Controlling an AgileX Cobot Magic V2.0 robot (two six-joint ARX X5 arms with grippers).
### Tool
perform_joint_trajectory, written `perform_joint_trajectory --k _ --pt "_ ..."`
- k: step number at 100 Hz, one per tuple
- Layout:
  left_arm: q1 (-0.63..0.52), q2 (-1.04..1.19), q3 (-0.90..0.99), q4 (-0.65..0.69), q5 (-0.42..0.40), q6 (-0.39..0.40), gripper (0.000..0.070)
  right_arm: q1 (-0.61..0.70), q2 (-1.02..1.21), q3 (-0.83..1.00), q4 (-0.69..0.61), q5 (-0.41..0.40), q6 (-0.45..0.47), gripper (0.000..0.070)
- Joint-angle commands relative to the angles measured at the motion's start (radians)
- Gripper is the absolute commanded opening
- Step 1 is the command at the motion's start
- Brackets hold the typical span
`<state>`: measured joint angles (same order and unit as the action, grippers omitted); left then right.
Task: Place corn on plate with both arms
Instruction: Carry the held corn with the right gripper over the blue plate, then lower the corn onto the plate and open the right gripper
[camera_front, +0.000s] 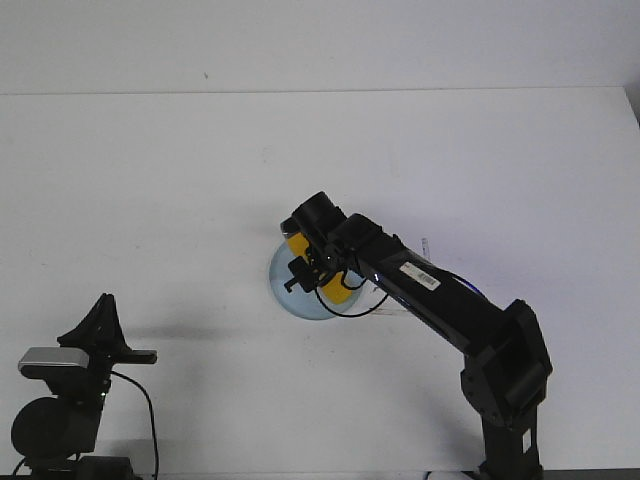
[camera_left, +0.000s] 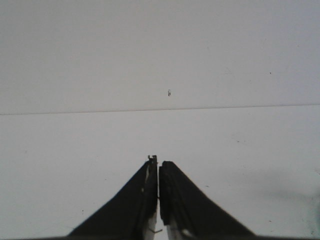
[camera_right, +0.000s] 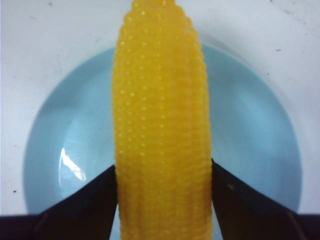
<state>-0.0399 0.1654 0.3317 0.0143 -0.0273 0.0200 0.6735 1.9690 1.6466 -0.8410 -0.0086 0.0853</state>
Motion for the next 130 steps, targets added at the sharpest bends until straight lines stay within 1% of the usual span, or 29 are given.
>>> perform_joint_trajectory --k 1,9,53,61,79,97,107,130 --pt "0.000 0.003 0.002 0.013 -0.002 0.013 0.0014 0.010 0.031 0.017 0.005 -0.006 -0.004 0.0313" --pt "0.000 0.003 0.002 0.013 -0.002 0.013 0.0014 0.011 0.031 0.017 0.003 -0.021 -0.004 0.0313" --pt "0.000 0.003 0.002 0.013 -0.002 0.013 0.0014 0.008 0.048 0.016 -0.013 -0.021 -0.003 0.0319" --pt "0.000 0.003 0.002 0.013 -0.002 0.013 0.0014 0.008 0.048 0.016 -0.013 -0.019 0.004 0.0364" --pt "0.000 0.003 0.002 0.013 -0.002 0.013 0.0014 0.007 0.048 0.016 -0.005 -0.019 0.003 0.0429" --pt "0.000 0.003 0.002 0.013 -0.002 0.013 0.0014 0.014 0.048 0.016 0.011 -0.019 0.003 0.0440" --pt "0.000 0.003 0.002 0.013 -0.002 0.013 0.0014 0.014 0.047 0.017 0.003 -0.019 0.002 0.0506" --pt "0.000 0.003 0.002 0.013 -0.002 0.013 0.0014 0.014 0.002 0.018 0.027 -0.017 -0.009 0.0508"
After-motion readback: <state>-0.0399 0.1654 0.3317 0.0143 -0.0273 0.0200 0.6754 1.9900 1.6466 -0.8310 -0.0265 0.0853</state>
